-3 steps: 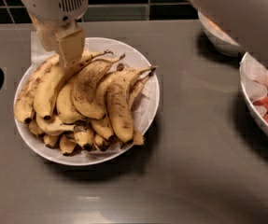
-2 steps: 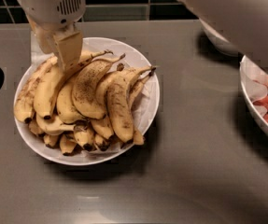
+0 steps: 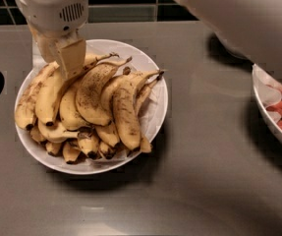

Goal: Pick banana from white bowl

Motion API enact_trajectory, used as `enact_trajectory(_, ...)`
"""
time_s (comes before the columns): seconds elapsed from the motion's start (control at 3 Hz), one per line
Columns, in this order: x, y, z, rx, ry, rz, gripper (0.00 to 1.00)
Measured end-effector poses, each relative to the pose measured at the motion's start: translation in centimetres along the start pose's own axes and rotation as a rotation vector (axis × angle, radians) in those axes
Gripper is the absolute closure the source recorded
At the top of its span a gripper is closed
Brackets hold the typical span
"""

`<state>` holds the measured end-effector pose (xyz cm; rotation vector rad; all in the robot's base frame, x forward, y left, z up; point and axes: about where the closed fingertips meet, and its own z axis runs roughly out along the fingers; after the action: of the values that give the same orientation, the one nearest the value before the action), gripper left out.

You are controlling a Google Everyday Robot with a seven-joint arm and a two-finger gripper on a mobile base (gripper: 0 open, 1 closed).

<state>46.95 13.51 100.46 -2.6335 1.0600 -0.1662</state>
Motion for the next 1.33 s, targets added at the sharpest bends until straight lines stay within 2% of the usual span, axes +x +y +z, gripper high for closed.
enact_trajectory(1.33,0.1,0.3,2.0,-0.042,-0.031,-0.008,0.56)
